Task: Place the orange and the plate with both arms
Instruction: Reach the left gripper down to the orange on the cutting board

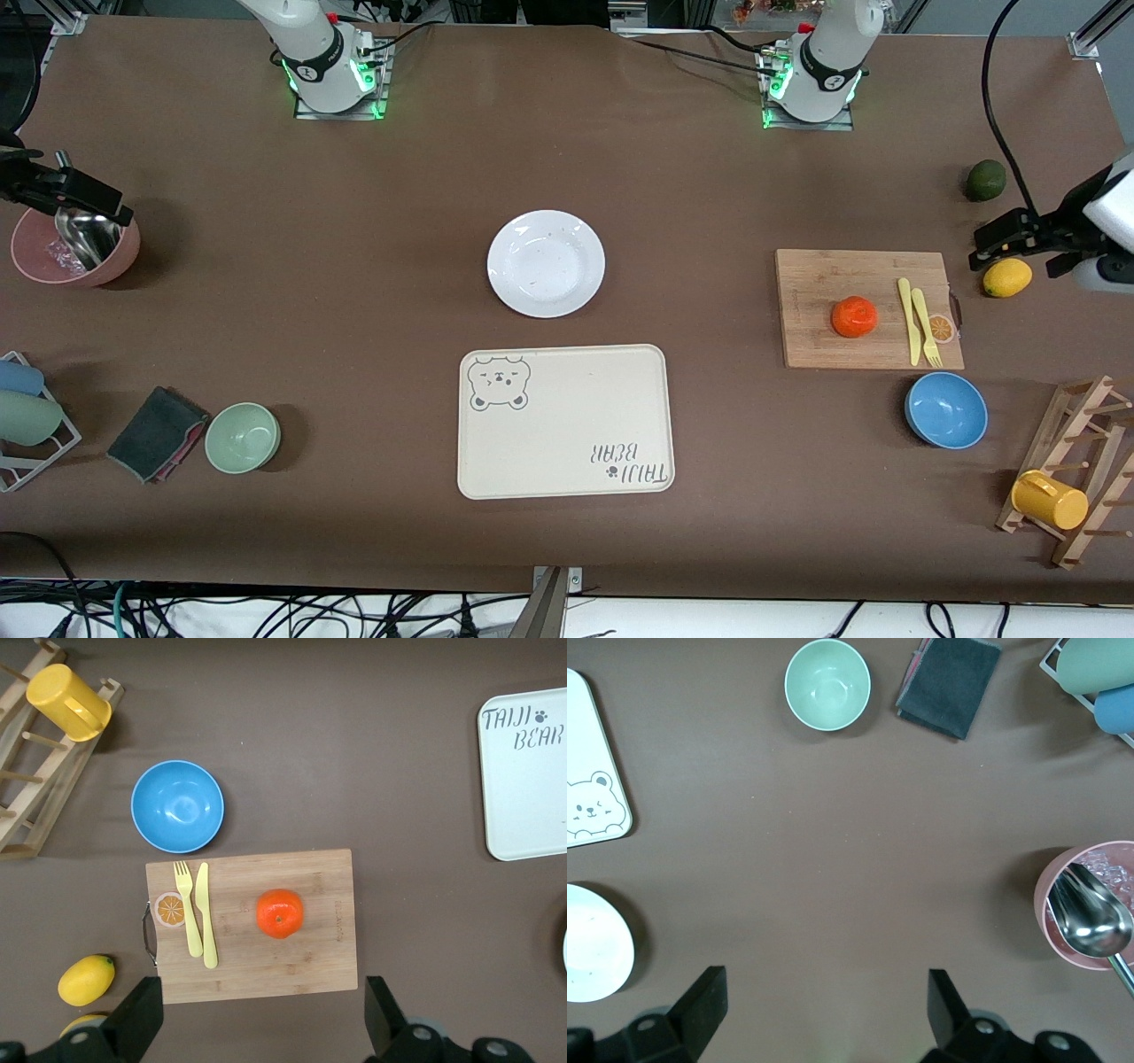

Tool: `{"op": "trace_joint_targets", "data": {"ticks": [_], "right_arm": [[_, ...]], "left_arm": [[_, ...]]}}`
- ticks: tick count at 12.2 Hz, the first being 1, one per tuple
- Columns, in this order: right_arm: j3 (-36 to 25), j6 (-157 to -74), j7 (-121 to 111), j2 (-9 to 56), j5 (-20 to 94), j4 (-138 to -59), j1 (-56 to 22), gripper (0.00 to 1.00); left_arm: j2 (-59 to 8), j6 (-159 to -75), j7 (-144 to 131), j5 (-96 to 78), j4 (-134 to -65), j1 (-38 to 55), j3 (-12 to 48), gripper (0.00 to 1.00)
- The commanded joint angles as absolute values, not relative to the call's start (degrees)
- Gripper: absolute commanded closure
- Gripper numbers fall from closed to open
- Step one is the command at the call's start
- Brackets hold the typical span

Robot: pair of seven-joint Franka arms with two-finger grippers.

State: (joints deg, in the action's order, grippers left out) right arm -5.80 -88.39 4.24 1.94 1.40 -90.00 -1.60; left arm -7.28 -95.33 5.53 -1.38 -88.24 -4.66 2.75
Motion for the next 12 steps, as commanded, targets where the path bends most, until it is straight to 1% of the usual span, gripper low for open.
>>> {"op": "trace_joint_targets", "data": {"ticks": [1,3,5,6,7,12], "right_arm": [[-5.8,-87.71,4.83,2.11,1.76,-88.77,-1.49,0.0],[-5.8,-87.89,4.83,2.11,1.76,-88.77,-1.49,0.0],[-5.71,-87.89,4.83,2.11,1.76,-88.77,-1.49,0.0],[-5.71,-87.89,4.83,2.11,1.76,-88.77,-1.49,0.0],[-5.71,-87.89,4.83,2.11,1.76,-88.77,-1.49,0.0],[-5.45,-87.98,4.92,2.11,1.76,-88.68,-1.49,0.0]], "left_arm": [[-11.51,-98.08,5.97,-2.2,-86.13,-5.71,2.72,0.0],[-12.74,-99.05,5.28,-0.36,-86.05,-4.31,2.99,0.0],[-13.71,-99.14,4.84,5.51,-86.13,-4.39,2.9,0.0],[-14.58,-99.14,4.83,5.1,-86.22,-4.31,2.9,0.0],[-17.81,-99.05,5.1,4.66,-86.13,-5.0,2.99,0.0],[-25.21,-99.23,4.92,2.11,-86.74,-2.38,2.99,0.0]]}}
